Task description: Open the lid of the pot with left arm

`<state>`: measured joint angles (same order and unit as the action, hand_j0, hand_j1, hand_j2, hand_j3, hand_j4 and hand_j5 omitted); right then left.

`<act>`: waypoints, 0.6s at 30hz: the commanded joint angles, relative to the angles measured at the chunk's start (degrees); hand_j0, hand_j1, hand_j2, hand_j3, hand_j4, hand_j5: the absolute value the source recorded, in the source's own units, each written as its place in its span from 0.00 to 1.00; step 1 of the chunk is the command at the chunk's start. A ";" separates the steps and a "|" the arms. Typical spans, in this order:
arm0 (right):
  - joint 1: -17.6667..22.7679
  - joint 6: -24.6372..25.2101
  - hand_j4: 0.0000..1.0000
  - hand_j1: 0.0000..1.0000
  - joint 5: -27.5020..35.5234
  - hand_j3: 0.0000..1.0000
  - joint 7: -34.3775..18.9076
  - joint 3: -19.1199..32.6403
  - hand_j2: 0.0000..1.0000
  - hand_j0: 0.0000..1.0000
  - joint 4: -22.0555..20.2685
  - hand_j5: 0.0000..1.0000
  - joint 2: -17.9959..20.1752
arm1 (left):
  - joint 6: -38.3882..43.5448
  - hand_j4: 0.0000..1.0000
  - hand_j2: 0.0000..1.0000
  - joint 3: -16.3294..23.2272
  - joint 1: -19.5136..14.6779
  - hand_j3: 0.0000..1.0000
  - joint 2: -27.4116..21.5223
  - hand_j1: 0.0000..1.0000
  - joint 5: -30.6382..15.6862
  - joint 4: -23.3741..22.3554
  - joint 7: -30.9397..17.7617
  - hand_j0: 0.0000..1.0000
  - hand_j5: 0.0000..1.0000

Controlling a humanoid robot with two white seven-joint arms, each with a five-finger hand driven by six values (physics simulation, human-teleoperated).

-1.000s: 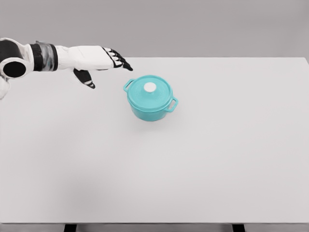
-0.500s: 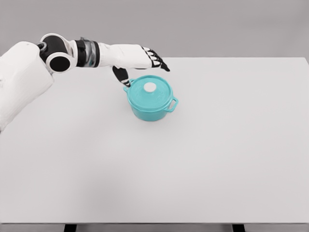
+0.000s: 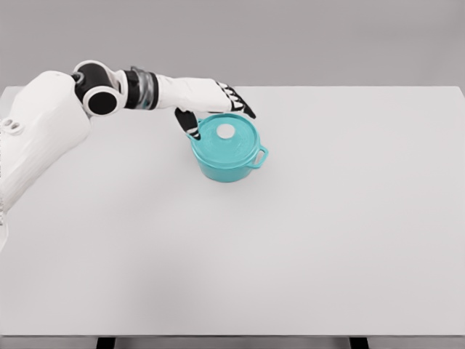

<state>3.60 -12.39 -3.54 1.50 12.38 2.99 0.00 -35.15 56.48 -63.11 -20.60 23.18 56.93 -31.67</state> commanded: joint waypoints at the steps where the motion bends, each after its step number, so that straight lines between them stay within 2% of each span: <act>1: 0.00 0.00 1.00 1.00 0.02 1.00 0.00 0.01 1.00 1.00 -0.01 1.00 0.00 | 0.15 0.86 0.86 0.48 -0.09 0.86 0.30 0.86 0.03 -0.07 -0.06 0.86 0.86; 12: 0.00 0.00 1.00 1.00 0.02 1.00 0.00 0.01 1.00 1.00 -0.01 1.00 0.00 | 0.15 0.87 0.87 3.55 -0.70 0.87 0.47 0.87 -0.41 -2.35 0.03 0.87 0.87; 18: 0.00 0.00 1.00 1.00 0.02 1.00 0.00 0.01 1.00 1.00 -0.01 1.00 0.00 | 0.15 0.86 0.86 3.11 -1.23 0.86 0.47 0.86 -0.50 -2.35 0.12 0.86 0.86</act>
<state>3.60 -12.39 -3.53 1.50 12.38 2.99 0.00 -34.97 59.73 -64.77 -20.11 22.64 54.62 -31.49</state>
